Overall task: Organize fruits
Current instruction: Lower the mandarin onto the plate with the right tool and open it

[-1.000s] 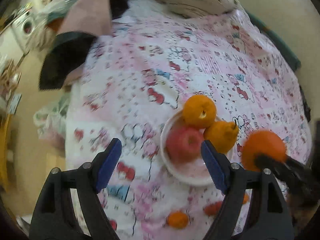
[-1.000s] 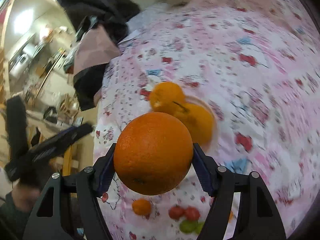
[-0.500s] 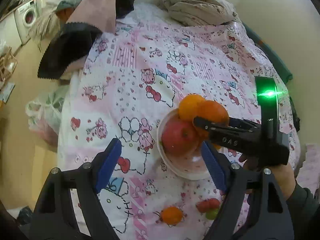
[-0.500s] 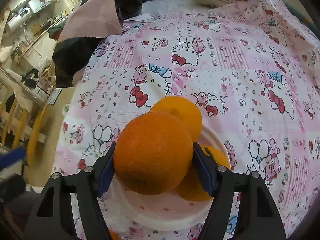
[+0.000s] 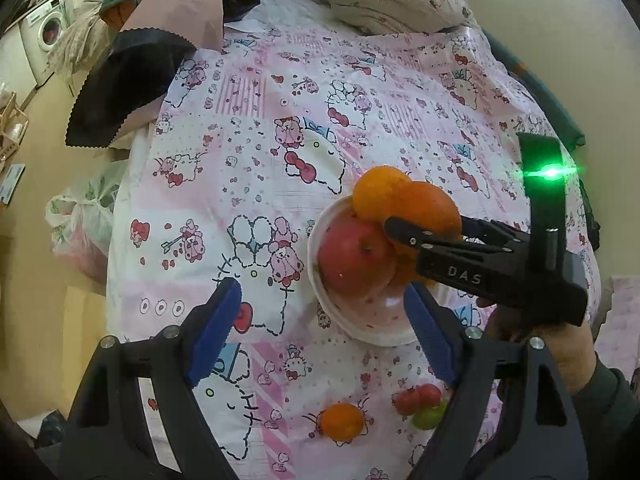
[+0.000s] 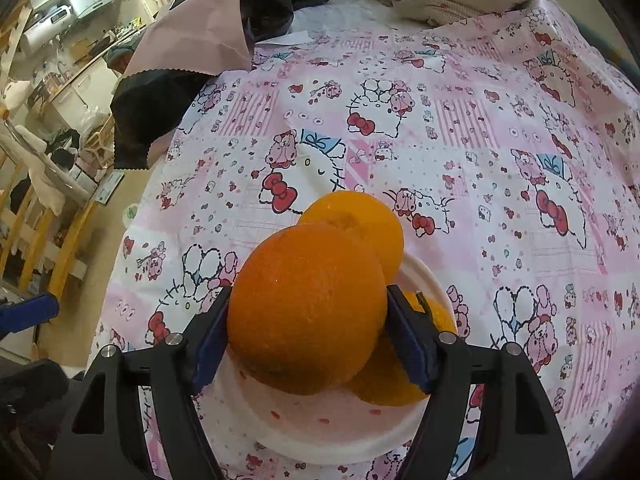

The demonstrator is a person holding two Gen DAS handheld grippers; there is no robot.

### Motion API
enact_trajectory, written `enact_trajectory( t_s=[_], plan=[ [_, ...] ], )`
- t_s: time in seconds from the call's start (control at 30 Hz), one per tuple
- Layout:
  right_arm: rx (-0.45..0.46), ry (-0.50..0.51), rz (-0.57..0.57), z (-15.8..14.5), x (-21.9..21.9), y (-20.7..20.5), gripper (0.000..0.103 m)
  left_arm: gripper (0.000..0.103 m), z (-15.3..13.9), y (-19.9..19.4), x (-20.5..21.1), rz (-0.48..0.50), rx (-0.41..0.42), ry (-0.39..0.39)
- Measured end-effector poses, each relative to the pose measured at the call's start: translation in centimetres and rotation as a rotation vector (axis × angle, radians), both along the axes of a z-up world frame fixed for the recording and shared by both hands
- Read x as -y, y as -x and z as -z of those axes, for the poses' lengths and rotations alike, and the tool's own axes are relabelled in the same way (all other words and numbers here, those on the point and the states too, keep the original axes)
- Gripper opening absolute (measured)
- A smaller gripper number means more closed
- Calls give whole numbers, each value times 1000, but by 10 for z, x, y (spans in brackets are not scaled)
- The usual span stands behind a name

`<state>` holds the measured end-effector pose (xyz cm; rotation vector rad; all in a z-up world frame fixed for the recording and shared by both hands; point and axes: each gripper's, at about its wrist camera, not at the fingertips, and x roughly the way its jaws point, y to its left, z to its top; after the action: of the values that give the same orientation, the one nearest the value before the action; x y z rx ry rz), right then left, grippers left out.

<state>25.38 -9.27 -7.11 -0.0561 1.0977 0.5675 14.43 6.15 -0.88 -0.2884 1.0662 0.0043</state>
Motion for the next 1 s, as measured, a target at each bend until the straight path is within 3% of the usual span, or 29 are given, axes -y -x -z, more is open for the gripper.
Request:
enact_trajectory(
  t_s=[0.27,0.4,0.6,0.77,1.0],
  plan=[
    [-18,-15,2,-2,5,5,78,81,3,-1,-1,2,-9,1],
    [24,74,-41,-2,-5,10,76,81,4,-1,-1,7,-12,7],
    [1,17,-13,-2,1,7,78,81,5,0,0,12,-17,13],
    [-2,-22,-12,-6,3,8,87,81,5,0,0,14,-16,12],
    [31,47,-41,-6,-6,12,87,81,5,0,0,11,-21,18]
  ],
)
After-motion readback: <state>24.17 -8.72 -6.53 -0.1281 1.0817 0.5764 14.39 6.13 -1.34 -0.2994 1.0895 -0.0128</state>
